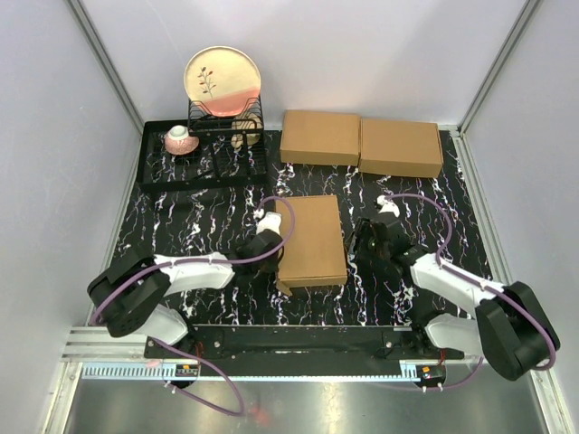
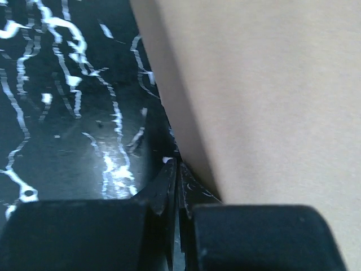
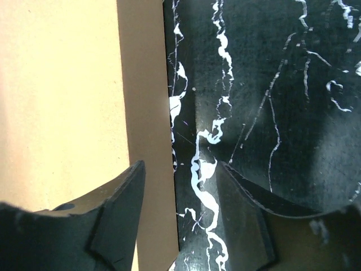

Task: Fold the paper box

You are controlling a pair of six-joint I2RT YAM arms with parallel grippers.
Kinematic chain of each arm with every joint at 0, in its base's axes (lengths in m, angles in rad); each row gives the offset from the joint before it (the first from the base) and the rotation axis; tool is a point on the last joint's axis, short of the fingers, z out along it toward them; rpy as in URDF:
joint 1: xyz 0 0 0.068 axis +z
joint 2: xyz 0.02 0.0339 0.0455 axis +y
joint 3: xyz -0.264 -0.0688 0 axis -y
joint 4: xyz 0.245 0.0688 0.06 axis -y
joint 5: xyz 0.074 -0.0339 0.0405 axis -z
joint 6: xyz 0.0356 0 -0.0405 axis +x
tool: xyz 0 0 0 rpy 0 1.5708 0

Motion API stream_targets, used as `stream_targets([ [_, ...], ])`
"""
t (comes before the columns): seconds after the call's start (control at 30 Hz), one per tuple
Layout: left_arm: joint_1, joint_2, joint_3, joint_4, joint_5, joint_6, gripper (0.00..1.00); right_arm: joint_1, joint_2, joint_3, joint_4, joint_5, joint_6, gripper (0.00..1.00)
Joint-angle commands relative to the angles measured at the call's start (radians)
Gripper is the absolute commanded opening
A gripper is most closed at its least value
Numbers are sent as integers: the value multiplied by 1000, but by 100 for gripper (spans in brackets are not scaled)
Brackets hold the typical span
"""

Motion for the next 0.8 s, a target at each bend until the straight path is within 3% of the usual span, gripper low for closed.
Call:
stream_targets([
  [0.0, 36, -52, 57, -160, -127, -41, 5, 9, -110, 15, -81, 90, 50, 62],
  [0.17, 128, -137, 38, -320, -230, -147, 23, 9, -152, 61, -101, 177, 54, 67],
  [0.23, 153, -177, 26, -376, -274, -222, 37, 9, -169, 52, -27, 165, 59, 70],
  [0.3, 157, -246, -5, -388, -302, -318, 41, 9, -172, 11, 138, 63, 53, 72],
  [0.37, 159, -380, -61, -300, -275, -331, 42, 8, -144, 5, 187, -7, 65, 73],
  [0.5, 160, -580, -297, 178, -131, -310, 49, 9, -22, 11, 248, -59, 48, 74],
  [0.53, 160, -593, -316, 233, -89, -301, 51, 8, -14, -1, 271, -59, 54, 74],
  [0.63, 160, -527, -295, 311, -33, -256, 50, 9, 34, -29, 328, -84, 59, 74],
  [0.77, 160, -329, -244, 391, 40, -250, 50, 9, 100, -46, 359, -87, 53, 72],
])
